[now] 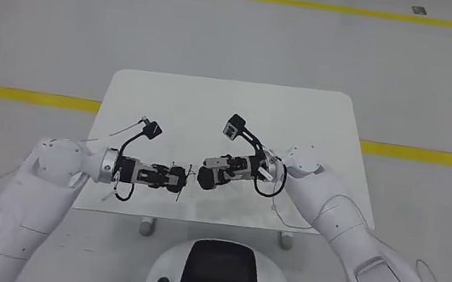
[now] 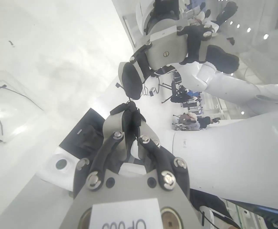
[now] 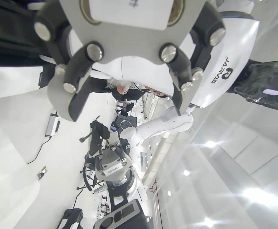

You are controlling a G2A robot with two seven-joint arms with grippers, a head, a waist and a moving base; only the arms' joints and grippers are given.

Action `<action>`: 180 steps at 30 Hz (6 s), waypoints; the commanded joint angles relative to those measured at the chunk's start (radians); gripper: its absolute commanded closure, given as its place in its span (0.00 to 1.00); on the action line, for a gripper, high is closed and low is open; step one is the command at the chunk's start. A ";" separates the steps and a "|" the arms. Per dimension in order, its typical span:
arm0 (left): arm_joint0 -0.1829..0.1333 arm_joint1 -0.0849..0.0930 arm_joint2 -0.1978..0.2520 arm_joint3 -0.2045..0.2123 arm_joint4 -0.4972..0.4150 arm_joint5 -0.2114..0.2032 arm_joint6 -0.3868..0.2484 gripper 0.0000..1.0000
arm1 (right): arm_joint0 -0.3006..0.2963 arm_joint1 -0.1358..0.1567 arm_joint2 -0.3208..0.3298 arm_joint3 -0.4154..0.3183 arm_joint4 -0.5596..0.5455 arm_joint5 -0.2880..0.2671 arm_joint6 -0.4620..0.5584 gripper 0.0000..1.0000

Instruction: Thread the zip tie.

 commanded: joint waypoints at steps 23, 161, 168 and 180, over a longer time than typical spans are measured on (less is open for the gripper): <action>-0.008 -0.041 -0.043 0.045 -0.054 0.000 -0.051 1.00 | -0.045 0.005 0.023 -0.064 -0.067 0.057 -0.217 0.00; 0.091 -0.111 -0.020 0.092 -0.148 0.000 0.423 0.00 | -0.234 -0.065 0.149 -0.143 -0.057 0.000 -0.726 1.00; 0.091 -0.111 -0.020 0.092 -0.148 0.000 0.423 0.00 | -0.234 -0.065 0.149 -0.143 -0.057 0.000 -0.726 1.00; 0.078 -0.153 0.022 0.161 -0.285 0.000 0.517 0.00 | -0.295 -0.086 0.157 -0.226 -0.096 0.000 -0.921 1.00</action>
